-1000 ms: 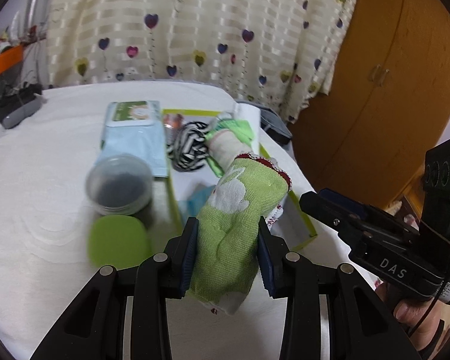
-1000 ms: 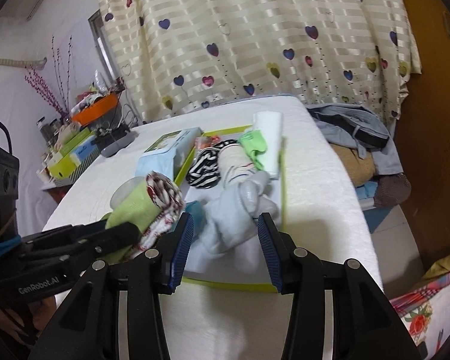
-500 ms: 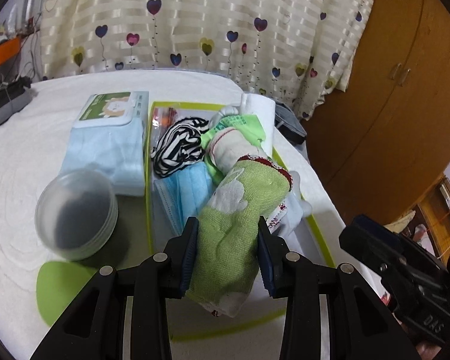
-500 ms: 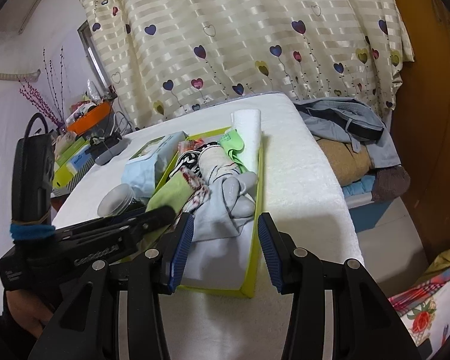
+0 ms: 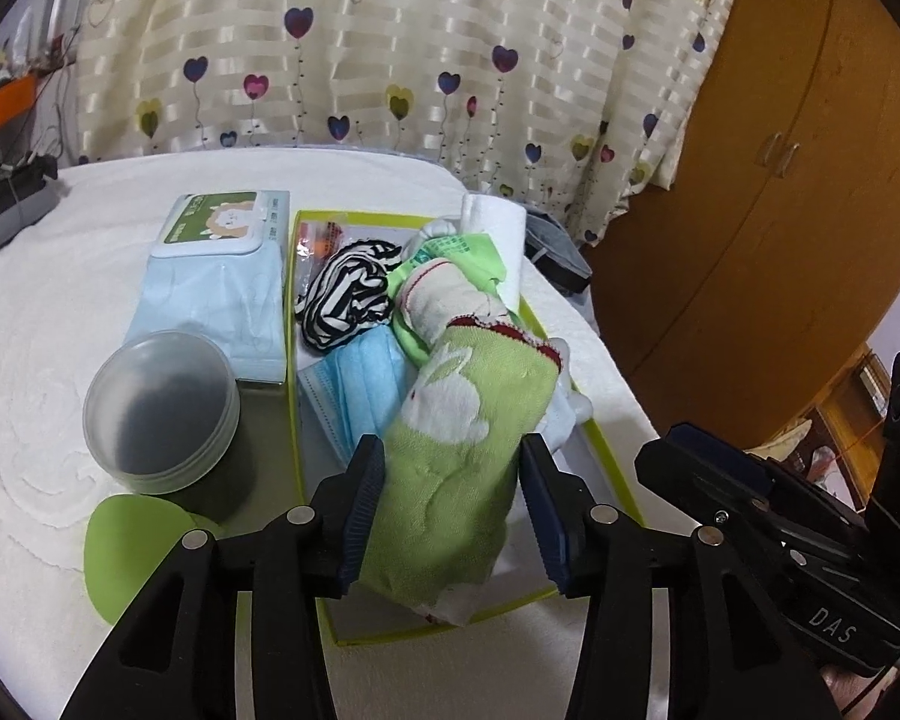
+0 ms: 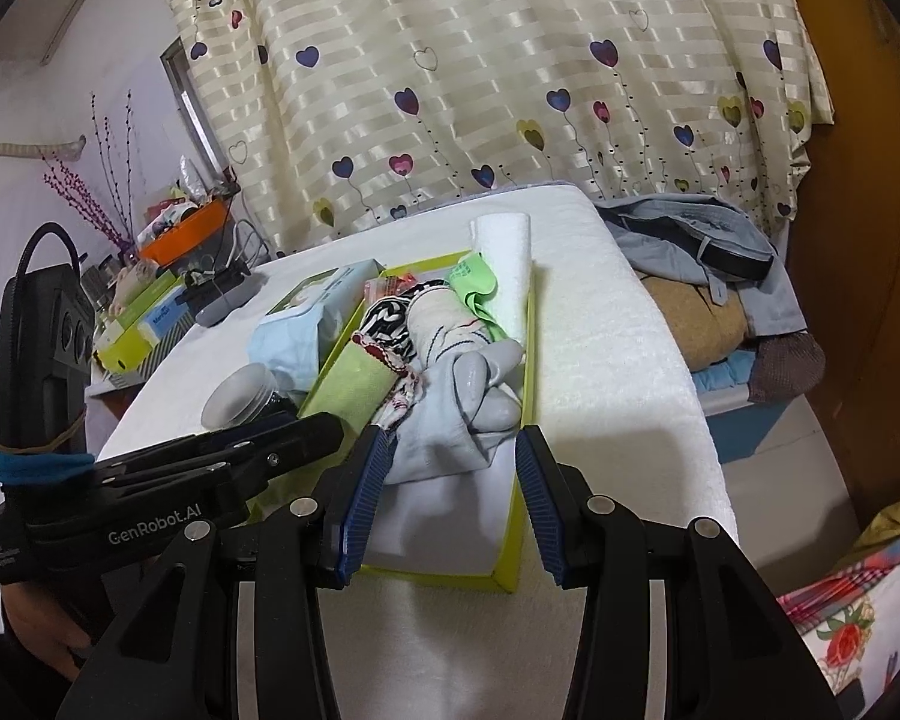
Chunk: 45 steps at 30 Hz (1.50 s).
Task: Organize soft objects
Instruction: 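Open the right gripper in the box while the left gripper lowers and releases the green towel, then withdraw both open grippers from the box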
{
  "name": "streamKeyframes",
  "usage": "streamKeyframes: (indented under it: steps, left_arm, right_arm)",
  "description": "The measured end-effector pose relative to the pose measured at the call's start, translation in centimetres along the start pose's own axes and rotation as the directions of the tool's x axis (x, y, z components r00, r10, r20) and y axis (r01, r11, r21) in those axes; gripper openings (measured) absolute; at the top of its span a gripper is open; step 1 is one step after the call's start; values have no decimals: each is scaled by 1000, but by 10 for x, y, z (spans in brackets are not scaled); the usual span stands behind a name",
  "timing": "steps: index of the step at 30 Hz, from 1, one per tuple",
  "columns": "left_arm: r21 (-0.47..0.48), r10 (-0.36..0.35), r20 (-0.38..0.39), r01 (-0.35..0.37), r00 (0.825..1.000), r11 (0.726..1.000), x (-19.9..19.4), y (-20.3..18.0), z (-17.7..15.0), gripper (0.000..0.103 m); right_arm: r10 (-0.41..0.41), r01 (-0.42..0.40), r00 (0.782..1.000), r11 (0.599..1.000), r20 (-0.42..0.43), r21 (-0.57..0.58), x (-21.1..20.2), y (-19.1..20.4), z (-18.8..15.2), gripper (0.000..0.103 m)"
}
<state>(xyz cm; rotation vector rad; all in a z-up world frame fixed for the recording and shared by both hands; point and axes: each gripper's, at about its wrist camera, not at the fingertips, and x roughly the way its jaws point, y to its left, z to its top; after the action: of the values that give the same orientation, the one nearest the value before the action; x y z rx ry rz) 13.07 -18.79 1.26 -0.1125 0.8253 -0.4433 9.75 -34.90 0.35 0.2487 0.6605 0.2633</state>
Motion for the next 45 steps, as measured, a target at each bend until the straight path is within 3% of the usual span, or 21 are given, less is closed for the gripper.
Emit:
streamKeyframes:
  steps: [11, 24, 45]
  left_arm:
    - [19, -16, 35, 15, 999, 1000, -21, -2, -3, 47]
    - [52, 18, 109, -24, 994, 998, -71, 7, -24, 47]
    - [18, 162, 179, -167, 971, 986, -120, 46, -56, 47]
  right_arm:
    - [-4, 4, 1000, 1000, 2, -9, -8, 5, -5, 46]
    - [-18, 19, 1000, 996, 8, -85, -22, 48, -9, 46]
    - [-24, 25, 1000, 979, 7, -202, -33, 119, -34, 51]
